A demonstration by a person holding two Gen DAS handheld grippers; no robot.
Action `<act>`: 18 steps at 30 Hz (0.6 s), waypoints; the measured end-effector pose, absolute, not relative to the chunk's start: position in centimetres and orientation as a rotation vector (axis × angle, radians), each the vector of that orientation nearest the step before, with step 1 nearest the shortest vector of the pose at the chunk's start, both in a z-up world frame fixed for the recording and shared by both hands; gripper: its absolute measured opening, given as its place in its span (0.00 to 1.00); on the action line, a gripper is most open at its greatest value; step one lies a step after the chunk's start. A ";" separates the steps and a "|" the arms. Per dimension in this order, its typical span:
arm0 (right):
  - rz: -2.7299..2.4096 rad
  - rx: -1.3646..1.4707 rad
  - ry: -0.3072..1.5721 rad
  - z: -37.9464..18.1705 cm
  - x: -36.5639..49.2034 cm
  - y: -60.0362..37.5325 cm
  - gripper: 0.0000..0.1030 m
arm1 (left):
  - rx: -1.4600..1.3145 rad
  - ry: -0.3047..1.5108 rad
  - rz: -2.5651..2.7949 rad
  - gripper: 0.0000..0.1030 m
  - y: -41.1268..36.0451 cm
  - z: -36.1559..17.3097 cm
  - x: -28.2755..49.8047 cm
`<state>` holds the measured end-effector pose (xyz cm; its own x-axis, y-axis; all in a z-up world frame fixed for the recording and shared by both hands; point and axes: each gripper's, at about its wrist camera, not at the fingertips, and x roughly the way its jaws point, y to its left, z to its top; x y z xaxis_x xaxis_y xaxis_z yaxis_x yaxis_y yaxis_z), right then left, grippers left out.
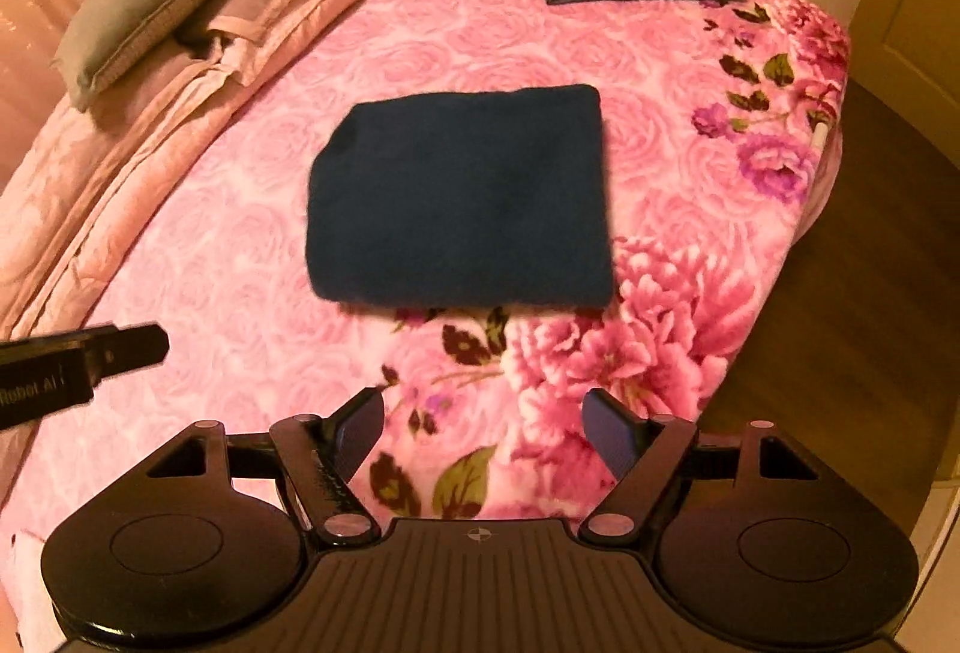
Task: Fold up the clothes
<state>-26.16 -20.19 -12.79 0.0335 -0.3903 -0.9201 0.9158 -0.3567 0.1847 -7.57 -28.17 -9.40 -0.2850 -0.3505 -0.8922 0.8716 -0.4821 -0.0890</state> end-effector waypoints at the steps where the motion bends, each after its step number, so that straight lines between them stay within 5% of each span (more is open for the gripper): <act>1: -1.558 1.228 0.622 -12.5 -26.0 -19.8 0.74 | 1.087 0.751 -1.877 0.34 -27.8 -9.0 -7.5; 8: -1.570 1.190 0.633 -10.8 -25.1 -17.3 0.76 | 1.063 0.715 -1.918 0.37 -25.1 -7.2 -7.3; 11: -1.579 1.165 0.637 -10.2 -24.7 -16.5 0.87 | 1.058 0.698 -1.928 0.38 -24.1 -6.7 -7.2; 18: -1.574 1.134 0.649 -9.2 -23.9 -15.2 0.87 | 1.064 0.682 -1.929 0.40 -22.6 -6.3 -6.8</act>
